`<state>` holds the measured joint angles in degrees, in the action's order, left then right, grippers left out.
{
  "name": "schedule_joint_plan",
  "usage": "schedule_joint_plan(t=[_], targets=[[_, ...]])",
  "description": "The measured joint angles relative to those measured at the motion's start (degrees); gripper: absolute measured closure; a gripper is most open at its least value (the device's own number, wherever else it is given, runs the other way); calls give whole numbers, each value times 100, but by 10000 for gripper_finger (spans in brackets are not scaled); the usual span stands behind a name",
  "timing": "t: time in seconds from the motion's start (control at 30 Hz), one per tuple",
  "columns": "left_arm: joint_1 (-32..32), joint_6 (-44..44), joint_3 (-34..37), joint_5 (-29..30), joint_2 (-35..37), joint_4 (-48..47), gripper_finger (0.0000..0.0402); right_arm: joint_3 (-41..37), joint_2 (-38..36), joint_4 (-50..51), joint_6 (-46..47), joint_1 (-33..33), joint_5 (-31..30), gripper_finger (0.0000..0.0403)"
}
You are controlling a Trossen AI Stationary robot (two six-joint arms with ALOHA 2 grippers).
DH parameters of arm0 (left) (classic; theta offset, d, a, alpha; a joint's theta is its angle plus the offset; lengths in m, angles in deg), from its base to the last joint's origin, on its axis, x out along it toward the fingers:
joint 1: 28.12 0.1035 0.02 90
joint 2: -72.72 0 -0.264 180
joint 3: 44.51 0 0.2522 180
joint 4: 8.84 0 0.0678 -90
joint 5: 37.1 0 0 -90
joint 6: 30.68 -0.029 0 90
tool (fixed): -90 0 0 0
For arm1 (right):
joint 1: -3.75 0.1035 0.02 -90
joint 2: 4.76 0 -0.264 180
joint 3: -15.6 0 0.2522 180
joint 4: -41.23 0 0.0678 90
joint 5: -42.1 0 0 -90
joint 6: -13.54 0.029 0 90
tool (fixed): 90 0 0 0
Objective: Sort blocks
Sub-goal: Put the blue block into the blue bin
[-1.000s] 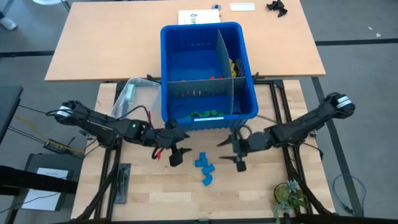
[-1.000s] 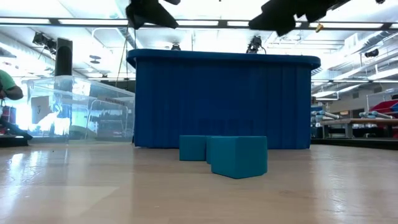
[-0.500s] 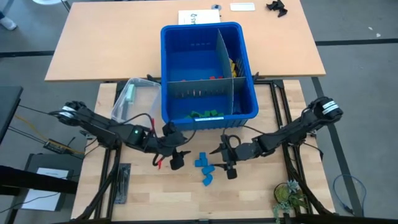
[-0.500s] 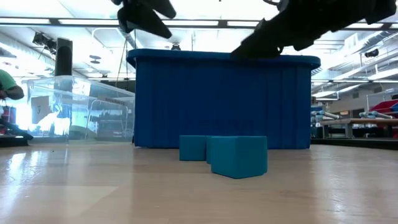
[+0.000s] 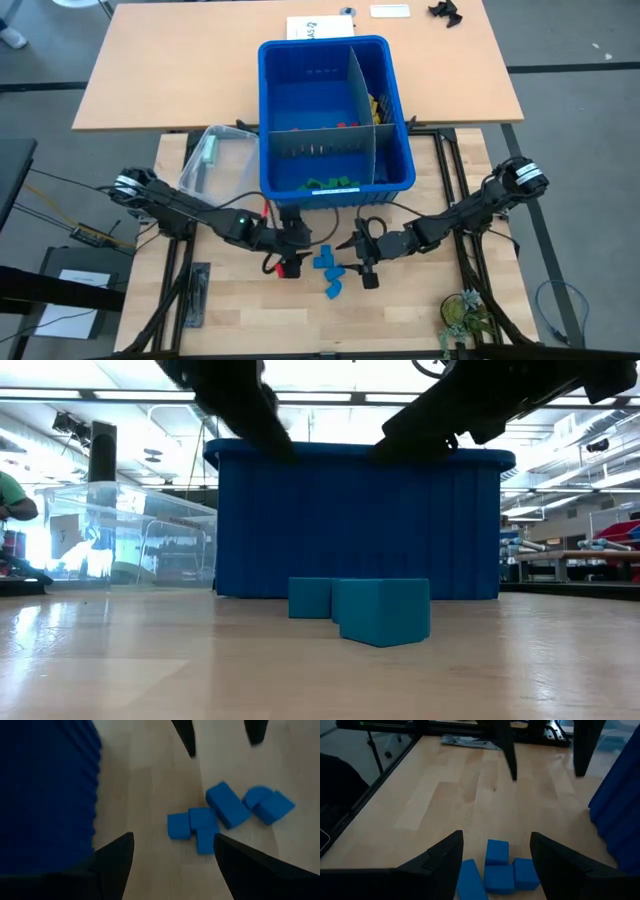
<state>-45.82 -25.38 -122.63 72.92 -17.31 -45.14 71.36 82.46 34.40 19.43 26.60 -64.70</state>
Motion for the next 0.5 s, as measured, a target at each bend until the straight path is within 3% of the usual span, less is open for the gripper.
schedule_joint_plan(t=[0.37, 0.5], targets=[[392, -5, 0, -1421, -1152, 421, 117, 0, 0, 31, 405, 2, -257, 174], [414, 124, 0, -1529, -1496, 803, 117, 0, 0, 73, 508, 2, -264, 174]])
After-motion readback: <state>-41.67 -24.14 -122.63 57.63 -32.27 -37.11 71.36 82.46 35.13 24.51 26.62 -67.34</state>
